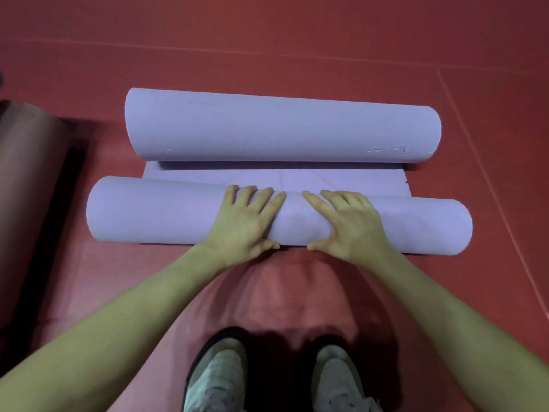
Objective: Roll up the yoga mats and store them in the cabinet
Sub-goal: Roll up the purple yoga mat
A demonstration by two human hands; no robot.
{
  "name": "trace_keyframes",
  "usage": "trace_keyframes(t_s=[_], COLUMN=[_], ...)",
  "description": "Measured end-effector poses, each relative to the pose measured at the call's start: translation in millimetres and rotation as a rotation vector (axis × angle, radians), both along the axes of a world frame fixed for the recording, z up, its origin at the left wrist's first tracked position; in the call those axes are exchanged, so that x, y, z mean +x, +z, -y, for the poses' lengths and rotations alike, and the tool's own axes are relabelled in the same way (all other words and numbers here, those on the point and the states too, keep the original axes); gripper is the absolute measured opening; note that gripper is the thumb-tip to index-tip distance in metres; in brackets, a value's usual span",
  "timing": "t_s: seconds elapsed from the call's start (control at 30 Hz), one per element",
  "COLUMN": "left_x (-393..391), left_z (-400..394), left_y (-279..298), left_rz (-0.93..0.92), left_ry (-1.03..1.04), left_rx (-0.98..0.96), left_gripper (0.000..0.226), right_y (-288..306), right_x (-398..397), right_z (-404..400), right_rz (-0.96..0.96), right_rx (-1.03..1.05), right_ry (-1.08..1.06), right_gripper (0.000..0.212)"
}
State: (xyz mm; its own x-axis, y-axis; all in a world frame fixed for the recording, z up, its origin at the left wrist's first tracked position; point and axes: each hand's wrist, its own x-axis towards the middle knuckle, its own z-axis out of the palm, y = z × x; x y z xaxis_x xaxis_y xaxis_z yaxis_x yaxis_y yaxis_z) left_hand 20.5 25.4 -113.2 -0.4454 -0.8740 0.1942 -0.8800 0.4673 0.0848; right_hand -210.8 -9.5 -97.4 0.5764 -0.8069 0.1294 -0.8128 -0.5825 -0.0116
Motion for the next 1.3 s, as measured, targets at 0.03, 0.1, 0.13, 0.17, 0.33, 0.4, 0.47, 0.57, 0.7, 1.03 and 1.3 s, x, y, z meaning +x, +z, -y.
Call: trace_keyframes(t_s=[0.03,0.1,0.13,0.17,0.33,0.4,0.47,0.57,0.7,1.03,1.3], left_x=[-2.7,-8.1,-10.5,-12.3,-15.3,-16.6,-18.1,-16.6,-13.9,-21.4,-35.0], left_z=[-8.0,-23.1,-29.5,-35.0,-61.8,-71.7,-75.3,-68.5,-53.6,-33.3,-0.8], left_y=[0.1,-0.1,0.2,0.9,-6.1,-14.0,-19.3,-21.5,-14.8,3.2,3.0], left_rz=[-0.009,-0.019,-0.022,-0.024,-0.067,-0.071,-0.045,-0.009,0.013,0.21,0.132], left_ry=[-0.011,-0.028,-0.035,-0.046,-0.122,-0.133,-0.13,-0.133,-0.103,0.045,0.228], left_rx=[-0.001,0.0,0.011,0.036,0.125,0.172,0.205,0.243,0.316,0.379,0.4], left_gripper=[0.096,0.087,0.085,0.085,0.084,0.084,0.086,0.091,0.094,0.106,0.09], right_y=[1.8,4.3,5.2,5.8,-2.4,-9.3,-15.9,-20.5,-19.9,-18.3,-31.4], right_x=[-2.7,-8.3,-11.6,-14.9,-26.3,-26.8,-29.0,-32.0,-35.1,-37.5,-31.0], right_z=[-8.4,-24.0,-31.2,-38.1,-70.1,-82.7,-89.4,-89.7,-92.6,-66.0,-57.1], right_rz=[0.008,0.012,0.009,0.001,-0.045,-0.089,-0.073,0.053,0.098,0.221,0.253], right_rx=[0.009,0.031,0.039,0.053,0.214,0.302,0.354,0.275,0.187,0.396,0.026], right_ry=[0.006,0.011,0.009,0.006,0.008,-0.014,-0.056,-0.036,-0.016,-0.093,-0.164], right_gripper=[0.094,0.092,0.091,0.091,0.099,0.104,0.105,0.096,0.082,0.075,0.051])
